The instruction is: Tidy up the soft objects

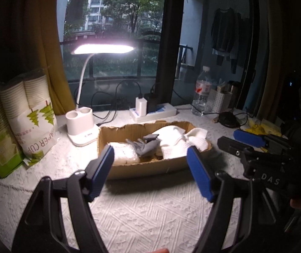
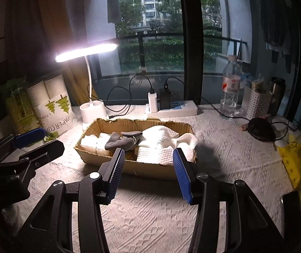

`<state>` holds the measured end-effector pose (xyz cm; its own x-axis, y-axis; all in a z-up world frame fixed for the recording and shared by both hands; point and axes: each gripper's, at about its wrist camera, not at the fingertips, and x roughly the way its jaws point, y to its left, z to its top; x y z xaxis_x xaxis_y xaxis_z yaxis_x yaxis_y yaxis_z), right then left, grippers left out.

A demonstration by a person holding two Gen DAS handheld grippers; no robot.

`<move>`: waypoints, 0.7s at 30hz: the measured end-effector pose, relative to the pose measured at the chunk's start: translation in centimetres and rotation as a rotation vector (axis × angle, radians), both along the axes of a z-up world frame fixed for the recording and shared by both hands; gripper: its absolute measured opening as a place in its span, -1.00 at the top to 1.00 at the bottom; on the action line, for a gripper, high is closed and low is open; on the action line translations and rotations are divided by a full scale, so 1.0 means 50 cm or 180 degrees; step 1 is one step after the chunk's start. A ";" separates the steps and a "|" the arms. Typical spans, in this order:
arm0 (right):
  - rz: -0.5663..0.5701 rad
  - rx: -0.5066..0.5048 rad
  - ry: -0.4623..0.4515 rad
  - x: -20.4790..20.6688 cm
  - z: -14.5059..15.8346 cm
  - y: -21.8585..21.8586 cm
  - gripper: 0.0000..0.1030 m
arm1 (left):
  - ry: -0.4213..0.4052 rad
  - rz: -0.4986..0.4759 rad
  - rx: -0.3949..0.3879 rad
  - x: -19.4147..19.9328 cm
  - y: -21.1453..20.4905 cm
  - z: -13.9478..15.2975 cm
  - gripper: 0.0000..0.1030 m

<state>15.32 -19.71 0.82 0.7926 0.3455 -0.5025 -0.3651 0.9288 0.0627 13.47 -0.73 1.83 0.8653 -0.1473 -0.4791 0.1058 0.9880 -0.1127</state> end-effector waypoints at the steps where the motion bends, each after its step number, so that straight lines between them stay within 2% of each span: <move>1: -0.0007 -0.0008 -0.0043 -0.012 0.008 0.000 0.02 | -0.0020 0.0011 0.0002 -0.006 0.000 0.004 -0.42; 9: -0.0034 0.0023 -0.0263 -0.080 0.053 -0.011 0.02 | -0.0228 0.0115 0.0046 -0.067 0.006 0.049 -0.47; 12: -0.0064 0.0028 -0.0349 -0.105 0.069 -0.016 0.00 | -0.0296 0.0180 0.0080 -0.088 0.008 0.068 -0.73; 13: -0.0080 0.0032 -0.0382 -0.114 0.075 -0.019 -0.05 | -0.0313 0.0204 0.0094 -0.093 0.009 0.073 -0.88; 15: -0.0104 0.0068 -0.0442 -0.130 0.087 -0.026 -0.35 | -0.0347 0.0252 0.0125 -0.105 0.011 0.083 -0.91; 21: -0.0191 0.0105 -0.0571 -0.161 0.116 -0.046 -0.40 | -0.0416 0.0435 0.0174 -0.132 0.018 0.108 -0.92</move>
<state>7.27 -21.98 6.64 0.8881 0.3088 -0.3404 -0.3172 0.9478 0.0324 6.89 0.20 7.23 0.9308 -0.0009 -0.3655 -0.0196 0.9984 -0.0525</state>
